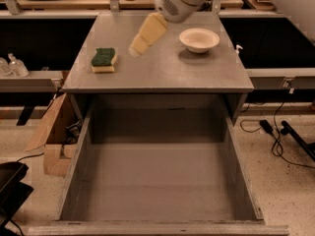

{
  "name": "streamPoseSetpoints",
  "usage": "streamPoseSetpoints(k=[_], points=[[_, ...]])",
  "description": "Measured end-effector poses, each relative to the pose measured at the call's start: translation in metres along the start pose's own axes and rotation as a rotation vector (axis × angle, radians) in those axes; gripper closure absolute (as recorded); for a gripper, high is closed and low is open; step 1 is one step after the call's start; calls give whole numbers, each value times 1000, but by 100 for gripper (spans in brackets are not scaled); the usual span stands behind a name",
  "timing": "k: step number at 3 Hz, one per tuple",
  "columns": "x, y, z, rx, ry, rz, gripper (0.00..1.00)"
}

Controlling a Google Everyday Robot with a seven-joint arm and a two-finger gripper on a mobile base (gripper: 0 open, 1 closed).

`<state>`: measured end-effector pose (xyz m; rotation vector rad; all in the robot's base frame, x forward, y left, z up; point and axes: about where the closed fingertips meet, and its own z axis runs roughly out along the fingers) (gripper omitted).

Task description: Place sponge into top drawer

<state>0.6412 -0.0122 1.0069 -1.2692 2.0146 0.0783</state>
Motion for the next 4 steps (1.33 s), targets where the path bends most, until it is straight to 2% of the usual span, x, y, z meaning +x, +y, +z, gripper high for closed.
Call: streamPoseSetpoints(k=[1,2,3,4], points=[[-30,11,21,18,13,-12,0],[-29,9,20,21,18,-6,0],[-34,1,41,22,29,75,0],[-46,-22,103,36,116,228,0]])
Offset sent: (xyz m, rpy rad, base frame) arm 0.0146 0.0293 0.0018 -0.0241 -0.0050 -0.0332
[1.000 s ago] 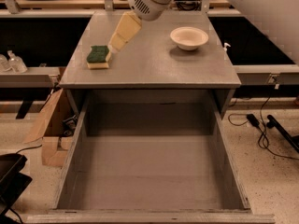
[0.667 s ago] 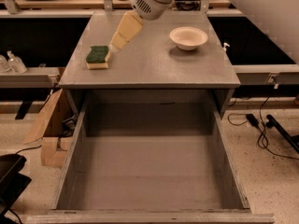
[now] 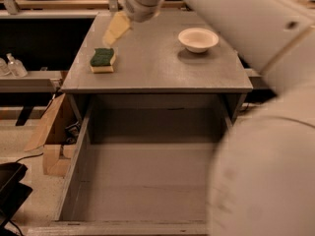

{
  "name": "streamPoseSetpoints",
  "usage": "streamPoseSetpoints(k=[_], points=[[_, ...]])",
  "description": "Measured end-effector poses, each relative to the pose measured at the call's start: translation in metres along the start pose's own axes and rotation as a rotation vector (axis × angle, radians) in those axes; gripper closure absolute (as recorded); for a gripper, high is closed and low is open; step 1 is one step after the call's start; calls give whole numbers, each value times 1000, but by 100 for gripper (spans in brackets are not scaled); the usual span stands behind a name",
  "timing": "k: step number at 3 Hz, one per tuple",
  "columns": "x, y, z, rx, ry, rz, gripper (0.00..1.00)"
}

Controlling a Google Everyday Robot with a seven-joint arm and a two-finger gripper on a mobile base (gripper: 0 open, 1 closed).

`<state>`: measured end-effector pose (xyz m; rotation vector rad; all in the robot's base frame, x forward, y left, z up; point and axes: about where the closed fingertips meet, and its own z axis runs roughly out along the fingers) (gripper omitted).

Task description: Place sponge into top drawer

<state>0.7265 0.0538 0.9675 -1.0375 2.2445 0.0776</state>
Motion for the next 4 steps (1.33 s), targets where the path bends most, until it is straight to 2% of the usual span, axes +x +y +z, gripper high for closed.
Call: streamPoseSetpoints(k=[1,2,3,4], points=[[-22,4,56,-13,99,139,0],[-36,19,103,-30,183,248,0],[-36,19,103,-30,184,248,0],[-22,26,127,11,287,290,0]])
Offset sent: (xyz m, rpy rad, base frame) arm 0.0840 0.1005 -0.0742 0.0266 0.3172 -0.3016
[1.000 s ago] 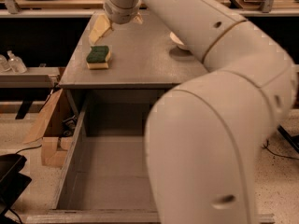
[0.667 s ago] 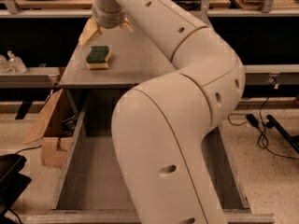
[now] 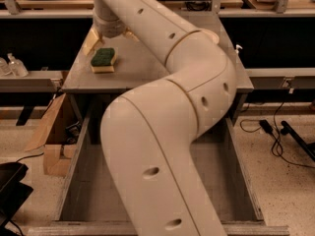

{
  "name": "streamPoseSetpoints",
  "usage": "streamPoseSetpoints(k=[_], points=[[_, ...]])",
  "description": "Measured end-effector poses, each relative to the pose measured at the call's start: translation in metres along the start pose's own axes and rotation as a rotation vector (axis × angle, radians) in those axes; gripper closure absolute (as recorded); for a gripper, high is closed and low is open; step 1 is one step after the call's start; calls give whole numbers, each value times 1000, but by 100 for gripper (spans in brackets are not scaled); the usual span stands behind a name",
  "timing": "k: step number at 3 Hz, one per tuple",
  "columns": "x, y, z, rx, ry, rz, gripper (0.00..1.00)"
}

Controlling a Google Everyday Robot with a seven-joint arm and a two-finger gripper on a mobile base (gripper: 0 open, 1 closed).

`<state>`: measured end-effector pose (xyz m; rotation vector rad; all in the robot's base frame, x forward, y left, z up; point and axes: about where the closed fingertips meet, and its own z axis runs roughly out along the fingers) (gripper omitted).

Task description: Place sponge into top drawer

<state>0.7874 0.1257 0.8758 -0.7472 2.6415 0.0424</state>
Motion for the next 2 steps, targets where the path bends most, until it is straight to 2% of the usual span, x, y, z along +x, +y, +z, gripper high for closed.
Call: streamPoseSetpoints(k=[1,2], points=[[11,4,30,62,114,59,0],[19,10,58,86,188,111,2]])
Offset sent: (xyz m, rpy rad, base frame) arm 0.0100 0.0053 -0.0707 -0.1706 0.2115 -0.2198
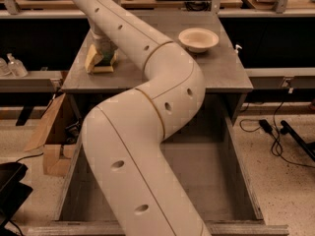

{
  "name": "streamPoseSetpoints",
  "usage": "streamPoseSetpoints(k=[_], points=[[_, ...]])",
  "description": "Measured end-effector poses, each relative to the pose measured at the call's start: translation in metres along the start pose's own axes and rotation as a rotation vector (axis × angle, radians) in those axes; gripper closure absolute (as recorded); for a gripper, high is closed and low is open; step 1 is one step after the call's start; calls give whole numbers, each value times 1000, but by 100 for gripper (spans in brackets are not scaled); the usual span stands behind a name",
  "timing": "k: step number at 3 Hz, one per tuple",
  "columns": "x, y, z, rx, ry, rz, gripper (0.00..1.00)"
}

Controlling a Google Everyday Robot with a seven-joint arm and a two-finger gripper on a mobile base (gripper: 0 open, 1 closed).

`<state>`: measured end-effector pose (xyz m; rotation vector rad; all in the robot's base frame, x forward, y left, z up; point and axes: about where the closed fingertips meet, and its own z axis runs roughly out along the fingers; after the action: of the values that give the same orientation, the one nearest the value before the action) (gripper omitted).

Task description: Place sponge into top drawer

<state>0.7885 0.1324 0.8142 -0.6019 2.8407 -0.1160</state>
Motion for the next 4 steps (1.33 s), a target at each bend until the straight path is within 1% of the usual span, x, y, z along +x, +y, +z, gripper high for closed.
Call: streamPoseSetpoints(k=[1,2,4], points=[[-6,9,5,3,-1,5,25],[-7,9,4,2,-5,4,47],[-10,7,-12,2,-5,5,94]])
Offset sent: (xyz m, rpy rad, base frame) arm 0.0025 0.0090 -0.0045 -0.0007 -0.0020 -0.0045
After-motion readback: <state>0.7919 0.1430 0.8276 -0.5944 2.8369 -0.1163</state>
